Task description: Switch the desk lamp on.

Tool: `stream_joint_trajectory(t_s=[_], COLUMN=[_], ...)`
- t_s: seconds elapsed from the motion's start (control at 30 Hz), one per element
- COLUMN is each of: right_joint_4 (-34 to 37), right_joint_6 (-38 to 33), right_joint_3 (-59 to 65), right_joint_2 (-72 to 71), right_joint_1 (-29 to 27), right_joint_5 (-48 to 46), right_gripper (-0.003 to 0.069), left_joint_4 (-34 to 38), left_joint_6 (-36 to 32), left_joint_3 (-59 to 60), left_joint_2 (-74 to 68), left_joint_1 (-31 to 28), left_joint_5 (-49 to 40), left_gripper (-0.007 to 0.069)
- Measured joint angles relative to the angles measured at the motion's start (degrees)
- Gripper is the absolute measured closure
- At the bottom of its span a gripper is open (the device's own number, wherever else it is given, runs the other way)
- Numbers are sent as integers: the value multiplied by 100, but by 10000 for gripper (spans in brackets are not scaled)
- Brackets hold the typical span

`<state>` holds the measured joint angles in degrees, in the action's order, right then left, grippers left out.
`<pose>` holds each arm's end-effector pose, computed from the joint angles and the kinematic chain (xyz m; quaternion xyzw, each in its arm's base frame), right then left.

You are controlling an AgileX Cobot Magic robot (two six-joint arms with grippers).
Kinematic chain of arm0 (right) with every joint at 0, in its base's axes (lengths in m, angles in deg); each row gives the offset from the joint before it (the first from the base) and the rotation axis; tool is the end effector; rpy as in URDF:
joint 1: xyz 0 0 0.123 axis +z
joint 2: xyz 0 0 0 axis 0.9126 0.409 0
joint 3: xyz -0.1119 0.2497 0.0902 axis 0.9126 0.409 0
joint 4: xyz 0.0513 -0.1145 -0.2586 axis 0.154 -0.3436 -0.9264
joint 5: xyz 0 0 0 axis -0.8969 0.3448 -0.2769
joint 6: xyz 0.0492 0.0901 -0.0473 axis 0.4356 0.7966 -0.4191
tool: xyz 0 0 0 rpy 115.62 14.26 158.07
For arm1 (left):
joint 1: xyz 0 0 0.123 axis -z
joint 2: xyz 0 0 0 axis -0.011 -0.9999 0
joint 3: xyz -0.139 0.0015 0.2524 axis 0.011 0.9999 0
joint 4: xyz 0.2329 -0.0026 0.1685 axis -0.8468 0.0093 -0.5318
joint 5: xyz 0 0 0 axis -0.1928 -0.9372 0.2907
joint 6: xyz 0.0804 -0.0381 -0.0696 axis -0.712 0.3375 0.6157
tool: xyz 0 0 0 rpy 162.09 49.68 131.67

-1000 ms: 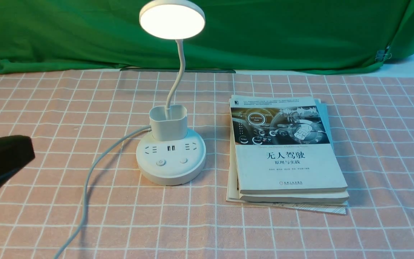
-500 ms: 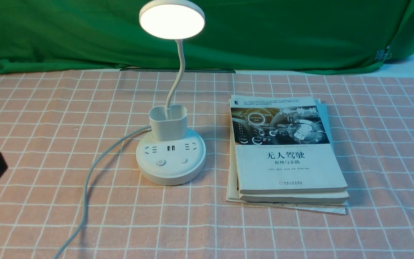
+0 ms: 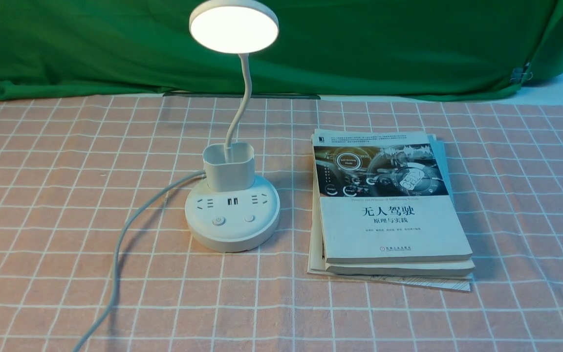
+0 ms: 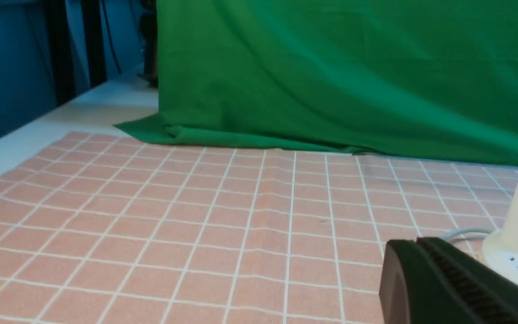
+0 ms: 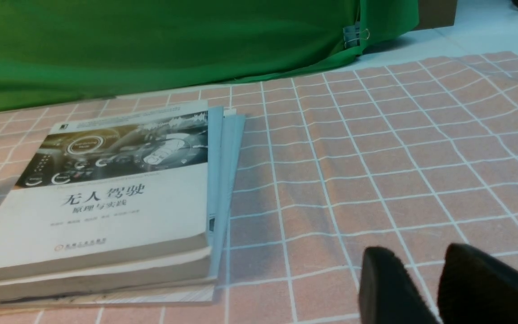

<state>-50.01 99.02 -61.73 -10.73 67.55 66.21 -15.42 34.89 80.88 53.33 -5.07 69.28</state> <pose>0.1104 0.0020 0.1851 0.0482 0.7574 0.0535 0.6490 0.1117 0.0079 0.2039 -0.0452 0.7053 0.0051 0.7074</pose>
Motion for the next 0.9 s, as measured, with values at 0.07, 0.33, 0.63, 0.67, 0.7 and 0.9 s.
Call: stream_joint_trajectory(t_s=[0.07, 0.33, 0.63, 0.67, 0.7, 0.9], right_joint_4=[0, 0, 0, 0, 0, 0], right_joint_6=[0, 0, 0, 0, 0, 0], right_joint_3=[0, 0, 0, 0, 0, 0], right_joint_2=[0, 0, 0, 0, 0, 0], right_joint_1=[0, 0, 0, 0, 0, 0], right_joint_5=[0, 0, 0, 0, 0, 0], right_gripper=[418, 418, 418, 418, 418, 418], left_joint_4=[12, 12, 12, 12, 12, 12], left_joint_6=[0, 5, 5, 5, 5, 5], left_joint_3=[0, 0, 0, 0, 0, 0], left_joint_2=[13, 26, 26, 26, 26, 26], left_joint_1=[120, 784, 812, 812, 812, 812], left_joint_5=[-5, -642, -789, -789, -789, -789], left_gripper=[603, 603, 603, 603, 603, 603])
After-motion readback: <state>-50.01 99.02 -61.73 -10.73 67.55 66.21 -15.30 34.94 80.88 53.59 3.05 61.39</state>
